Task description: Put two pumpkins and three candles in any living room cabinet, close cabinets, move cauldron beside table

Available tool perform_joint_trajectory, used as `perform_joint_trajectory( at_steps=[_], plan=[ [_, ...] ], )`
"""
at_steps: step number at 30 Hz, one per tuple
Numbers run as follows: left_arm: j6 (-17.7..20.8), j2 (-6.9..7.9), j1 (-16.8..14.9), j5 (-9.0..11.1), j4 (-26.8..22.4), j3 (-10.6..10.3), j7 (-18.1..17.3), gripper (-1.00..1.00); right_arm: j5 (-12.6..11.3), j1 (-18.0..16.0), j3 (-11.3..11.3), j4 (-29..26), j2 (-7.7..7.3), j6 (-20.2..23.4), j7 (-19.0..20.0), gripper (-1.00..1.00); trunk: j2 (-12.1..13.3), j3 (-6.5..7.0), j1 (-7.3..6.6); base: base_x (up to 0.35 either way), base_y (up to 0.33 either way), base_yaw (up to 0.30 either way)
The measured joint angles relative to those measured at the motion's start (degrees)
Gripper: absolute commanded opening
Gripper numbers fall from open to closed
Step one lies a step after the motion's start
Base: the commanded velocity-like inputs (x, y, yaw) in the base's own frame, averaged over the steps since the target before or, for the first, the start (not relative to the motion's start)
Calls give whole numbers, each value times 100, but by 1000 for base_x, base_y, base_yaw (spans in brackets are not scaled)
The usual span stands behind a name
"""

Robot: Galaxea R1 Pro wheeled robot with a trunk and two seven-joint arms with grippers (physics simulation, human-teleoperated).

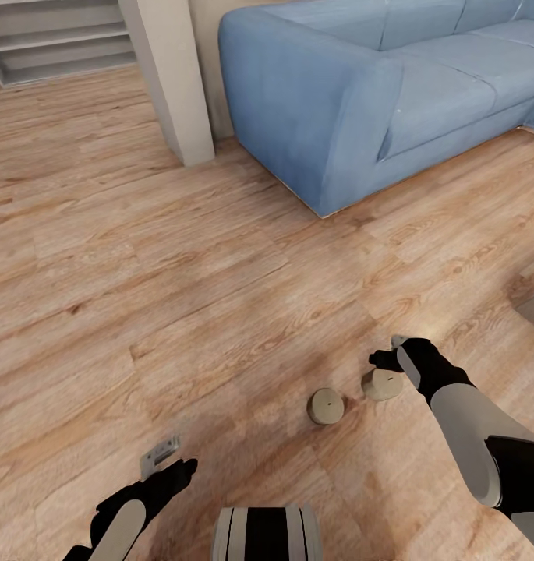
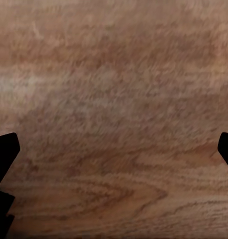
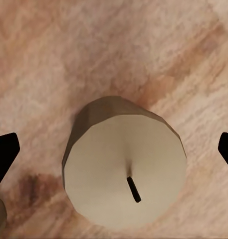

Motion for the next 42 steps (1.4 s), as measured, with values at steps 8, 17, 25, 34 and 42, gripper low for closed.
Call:
perform_joint_trajectory(
  at_steps=[8,17,25,34,42],
  plan=[
    [98,44,142,4,-346,22,3,100,1,-1,-6,9,4,-8,20,100,0,0,0,0,0,0],
    [483,46,-23,-2,-548,68,1,100,1,-1,-9,8,5,-9,26,100,-7,-111,13,0,0,0],
    [520,46,-149,-3,-561,64,2,100,1,-1,-21,8,5,-9,27,100,-7,-111,13,0,0,-5],
    [532,46,-224,4,-563,39,3,100,1,0,-14,-22,5,-13,21,100,-8,-132,16,0,0,-83],
    [526,46,-228,-2,-563,38,10,100,1,7,-37,-315,5,-9,25,100,-18,-310,36,0,0,-9]
  ],
)
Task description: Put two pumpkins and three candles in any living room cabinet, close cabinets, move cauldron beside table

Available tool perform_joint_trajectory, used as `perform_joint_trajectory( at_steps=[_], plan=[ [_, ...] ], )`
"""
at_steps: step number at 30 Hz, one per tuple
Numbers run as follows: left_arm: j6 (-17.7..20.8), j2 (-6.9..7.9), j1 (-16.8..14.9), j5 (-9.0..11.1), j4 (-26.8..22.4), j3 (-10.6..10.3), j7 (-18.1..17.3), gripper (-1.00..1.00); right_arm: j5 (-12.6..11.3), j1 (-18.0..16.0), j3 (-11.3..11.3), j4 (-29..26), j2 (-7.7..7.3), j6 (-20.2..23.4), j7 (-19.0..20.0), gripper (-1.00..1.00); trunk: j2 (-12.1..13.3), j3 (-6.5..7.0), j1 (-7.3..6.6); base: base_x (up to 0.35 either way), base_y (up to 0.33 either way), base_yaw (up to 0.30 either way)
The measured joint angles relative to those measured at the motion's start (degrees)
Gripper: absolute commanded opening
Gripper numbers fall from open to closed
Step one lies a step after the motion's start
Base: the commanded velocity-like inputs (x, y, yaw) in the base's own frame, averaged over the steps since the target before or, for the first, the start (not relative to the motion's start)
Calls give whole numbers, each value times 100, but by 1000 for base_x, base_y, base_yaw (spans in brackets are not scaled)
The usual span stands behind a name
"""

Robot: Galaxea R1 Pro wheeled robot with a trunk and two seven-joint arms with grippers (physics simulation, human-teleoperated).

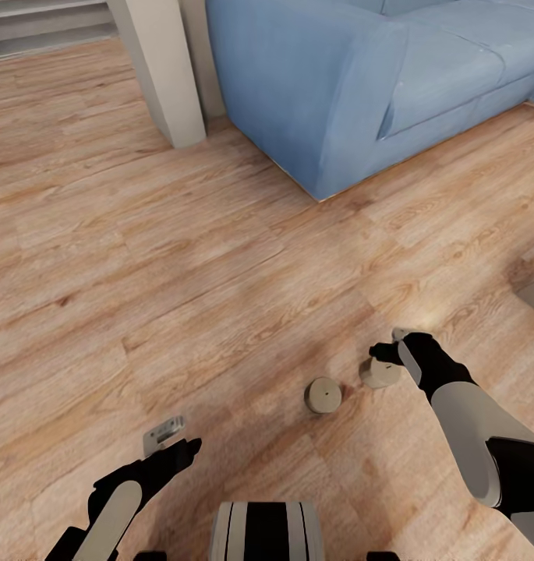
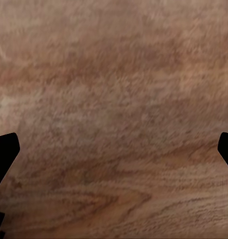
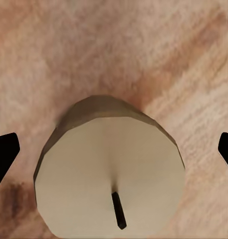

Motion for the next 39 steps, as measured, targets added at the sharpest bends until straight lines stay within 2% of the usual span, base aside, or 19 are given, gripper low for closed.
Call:
perform_joint_trajectory(
  at_steps=[10,16,32,39],
  plan=[
    [-2,0,4,-1,0,-1,5,100,-5,2,-12,-78,0,4,1,100,-2,-23,2,0,0,0],
    [-2,0,7,-1,0,-1,6,100,-12,2,-12,-79,0,36,-5,100,-9,-155,18,0,0,0],
    [-2,-1,8,0,0,-10,8,100,-26,2,-12,-72,0,99,-15,100,-10,-156,18,0,0,0],
    [-2,-6,3,0,0,-10,10,100,-29,2,-12,-72,0,105,-15,100,-19,-310,36,0,0,0]
  ],
)
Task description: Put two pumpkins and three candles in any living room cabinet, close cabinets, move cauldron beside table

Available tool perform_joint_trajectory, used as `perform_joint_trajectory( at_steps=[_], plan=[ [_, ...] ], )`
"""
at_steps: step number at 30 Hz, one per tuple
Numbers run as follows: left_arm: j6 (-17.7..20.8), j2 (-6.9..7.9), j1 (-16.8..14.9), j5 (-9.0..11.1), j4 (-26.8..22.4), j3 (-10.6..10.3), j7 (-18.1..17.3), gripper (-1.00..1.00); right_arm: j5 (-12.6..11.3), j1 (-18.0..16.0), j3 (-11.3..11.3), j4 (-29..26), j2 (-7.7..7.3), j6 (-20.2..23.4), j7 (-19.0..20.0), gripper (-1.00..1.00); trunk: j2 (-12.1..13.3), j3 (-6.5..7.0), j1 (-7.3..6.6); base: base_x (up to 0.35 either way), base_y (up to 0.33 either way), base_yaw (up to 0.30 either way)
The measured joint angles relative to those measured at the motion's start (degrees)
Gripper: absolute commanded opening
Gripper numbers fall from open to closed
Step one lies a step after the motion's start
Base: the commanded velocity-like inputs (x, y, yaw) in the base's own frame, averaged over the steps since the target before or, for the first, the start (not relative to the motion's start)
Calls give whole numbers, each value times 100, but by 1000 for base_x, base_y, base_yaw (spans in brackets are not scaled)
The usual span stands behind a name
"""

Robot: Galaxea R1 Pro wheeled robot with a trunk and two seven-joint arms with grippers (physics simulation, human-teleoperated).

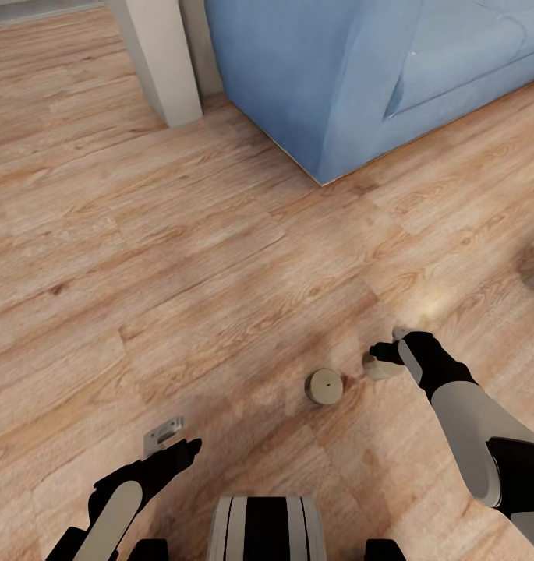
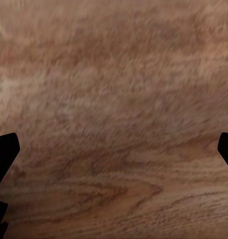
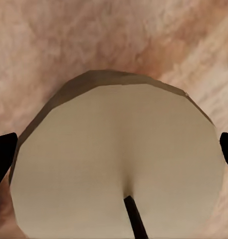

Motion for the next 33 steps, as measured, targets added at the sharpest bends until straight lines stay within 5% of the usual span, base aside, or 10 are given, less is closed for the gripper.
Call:
perform_joint_trajectory(
  at_steps=[4,5,23,33],
  plan=[
    [0,-2,1,1,0,0,0,100,-1,0,2,0,0,4,0,100,-2,-23,2,0,0,0],
    [0,-2,1,1,0,0,0,100,-2,0,3,1,0,8,0,-100,-2,-23,2,0,0,0],
    [-7,-3,5,2,4,-8,-36,100,-11,-2,-1,16,0,20,4,-100,-2,-23,2,0,0,0],
    [-11,-2,5,-1,15,-9,-5,100,-25,-1,0,14,0,19,4,-100,12,198,-24,0,0,0]
  ],
)
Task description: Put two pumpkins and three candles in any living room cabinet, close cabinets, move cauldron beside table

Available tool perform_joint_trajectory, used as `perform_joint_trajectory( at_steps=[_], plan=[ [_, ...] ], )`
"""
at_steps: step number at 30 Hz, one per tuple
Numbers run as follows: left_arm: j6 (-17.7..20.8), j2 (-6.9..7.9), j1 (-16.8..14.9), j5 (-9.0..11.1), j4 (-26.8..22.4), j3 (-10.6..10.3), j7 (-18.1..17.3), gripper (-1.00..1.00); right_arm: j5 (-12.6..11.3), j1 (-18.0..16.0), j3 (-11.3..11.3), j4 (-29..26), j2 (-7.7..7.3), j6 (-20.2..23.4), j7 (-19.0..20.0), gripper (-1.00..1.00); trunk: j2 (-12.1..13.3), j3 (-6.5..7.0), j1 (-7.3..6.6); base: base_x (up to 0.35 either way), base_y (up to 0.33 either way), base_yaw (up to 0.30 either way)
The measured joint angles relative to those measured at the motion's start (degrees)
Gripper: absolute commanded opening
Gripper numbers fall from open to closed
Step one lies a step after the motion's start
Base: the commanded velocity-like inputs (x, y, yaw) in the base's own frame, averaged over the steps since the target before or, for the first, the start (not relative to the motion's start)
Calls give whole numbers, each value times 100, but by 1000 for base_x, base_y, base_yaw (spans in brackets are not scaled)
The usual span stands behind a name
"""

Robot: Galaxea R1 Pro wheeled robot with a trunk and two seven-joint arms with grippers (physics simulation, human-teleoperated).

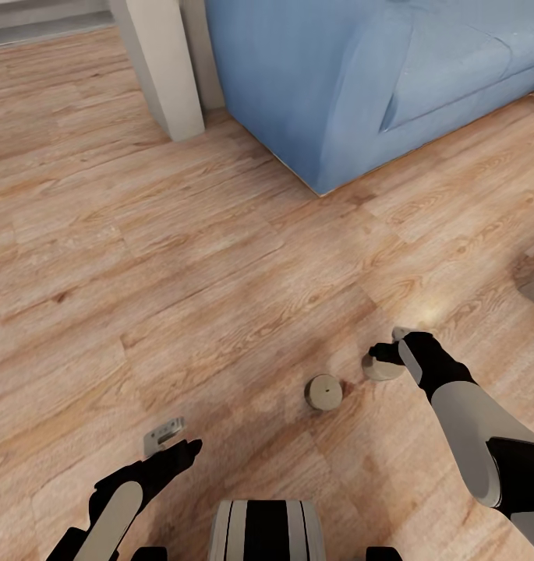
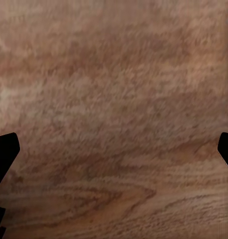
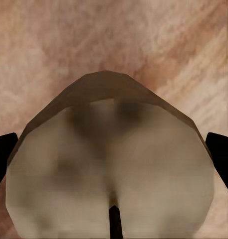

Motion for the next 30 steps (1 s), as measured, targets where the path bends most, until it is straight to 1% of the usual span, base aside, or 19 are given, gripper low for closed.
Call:
perform_joint_trajectory(
  at_steps=[10,14,16,19,20,21,23,25,27,28,29,30],
  plan=[
    [2,-17,0,0,8,-2,-3,100,-2,1,6,-8,0,0,-1,-100,0,1,1,0,0,0],
    [1,-37,-1,2,3,-15,-4,100,-1,1,-4,-36,-9,0,3,-100,5,89,-10,0,0,0],
    [1,-46,-18,0,0,-53,-4,100,-1,6,-5,-128,-18,6,6,-100,8,133,-16,0,0,0],
    [3,-68,-180,-74,-2,-261,-9,100,3,96,-13,-632,-33,216,6,-100,12,200,-24,0,0,0],
    [4,-77,-259,-99,1,-335,-11,100,6,155,-18,-830,-37,334,6,-100,13,222,-26,0,0,-7],
    [5,-114,-451,-132,11,-510,-13,100,10,332,-28,-1334,-53,665,6,-100,14,245,-29,0,0,-64],
    [99,-251,-919,-168,69,-900,-14,100,-1,843,-48,-2744,-87,1459,8,-100,17,289,-34,0,0,-152],
    [284,-348,-1151,-188,144,-1048,-5,100,-22,1101,-55,-3440,-96,1810,10,-100,20,333,-39,0,0,-204],
    [588,-612,-1502,-206,348,-1213,5,100,-25,1484,-58,-4466,-103,2244,14,-100,22,378,-45,0,0,-247],
    [695,-760,-1702,-232,516,-1283,5,100,-30,1663,-47,-4868,-102,2283,16,-100,24,400,-47,0,0,-258],
    [746,-827,-1805,-263,611,-1332,5,100,-41,1748,-43,-5047,-102,2284,15,-100,25,421,-49,0,0,-265],
    [831,-921,-1994,-340,797,-1464,4,100,-42,1883,-36,-5348,-102,2284,16,-100,27,444,-52,0,0,-268]
  ],
)
